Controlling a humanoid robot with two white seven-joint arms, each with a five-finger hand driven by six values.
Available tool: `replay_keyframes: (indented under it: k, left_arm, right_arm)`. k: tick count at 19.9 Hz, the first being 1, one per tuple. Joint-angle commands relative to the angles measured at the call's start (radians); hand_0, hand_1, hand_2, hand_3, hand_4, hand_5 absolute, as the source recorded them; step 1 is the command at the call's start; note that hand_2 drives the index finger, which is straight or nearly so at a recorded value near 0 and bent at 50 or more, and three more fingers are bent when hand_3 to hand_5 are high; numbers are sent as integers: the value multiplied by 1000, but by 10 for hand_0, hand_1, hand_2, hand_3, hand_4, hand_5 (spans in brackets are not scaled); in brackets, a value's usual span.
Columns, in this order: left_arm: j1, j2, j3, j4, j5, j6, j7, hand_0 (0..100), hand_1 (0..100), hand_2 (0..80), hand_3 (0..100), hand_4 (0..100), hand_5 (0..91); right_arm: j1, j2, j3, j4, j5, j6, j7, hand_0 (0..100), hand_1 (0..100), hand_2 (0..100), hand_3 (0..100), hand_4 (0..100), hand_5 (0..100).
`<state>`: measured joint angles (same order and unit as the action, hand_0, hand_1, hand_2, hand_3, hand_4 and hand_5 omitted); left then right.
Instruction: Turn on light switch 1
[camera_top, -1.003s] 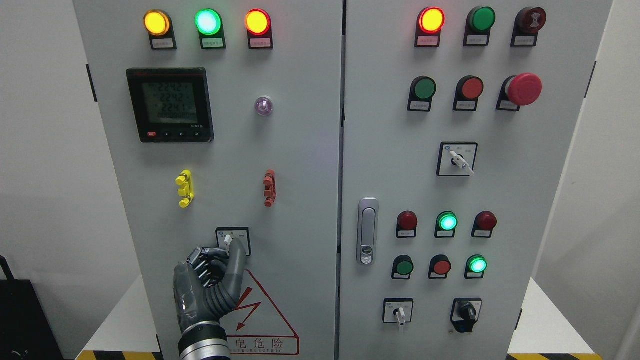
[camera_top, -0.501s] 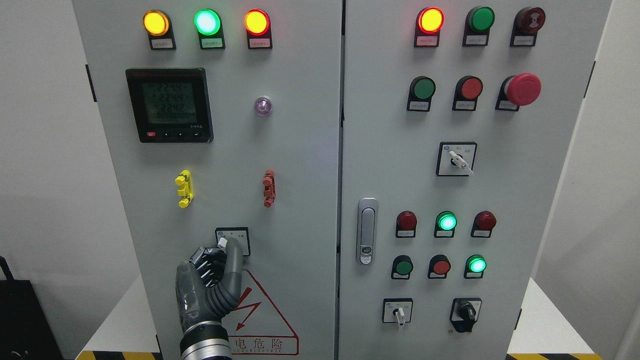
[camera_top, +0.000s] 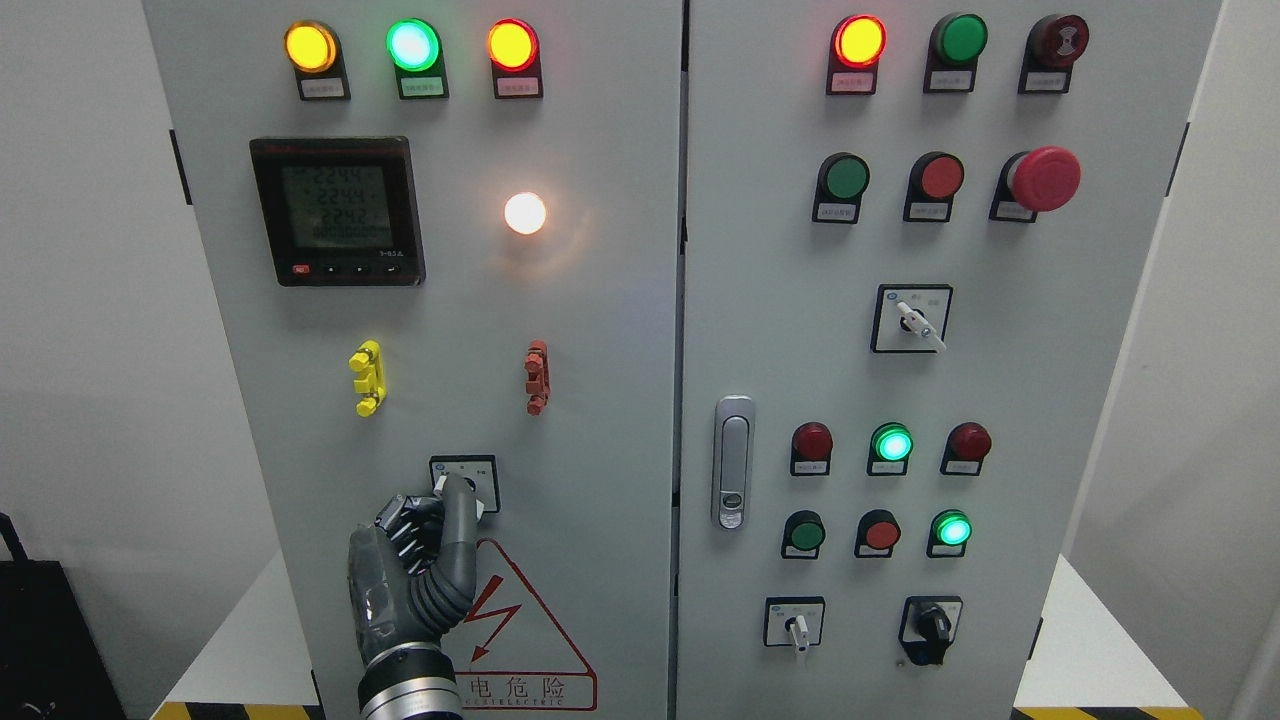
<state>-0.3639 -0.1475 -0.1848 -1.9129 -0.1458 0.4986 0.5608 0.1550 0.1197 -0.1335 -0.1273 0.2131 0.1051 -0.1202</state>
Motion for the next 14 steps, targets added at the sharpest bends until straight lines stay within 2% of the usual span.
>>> replay_keyframes:
  k: [1,10,14]
  left_arm:
    - [0,0,1,0,0,1,1,520,391,643,920,887,808]
    - [-1,0,1,0,0,1,1,362,380,648,926,891,813]
    - [-1,0,1,0,2,1,1,263,360,652,932,896,817]
  right_arm:
    - [0,0,0,0,0,-1,-1,54,0,0,0,0,0]
    - [0,0,0,0,0,-1,1,55,0,0,0,0,0]
    - [0,0,0,0,0,-1,-1,54,0,0,0,0,0]
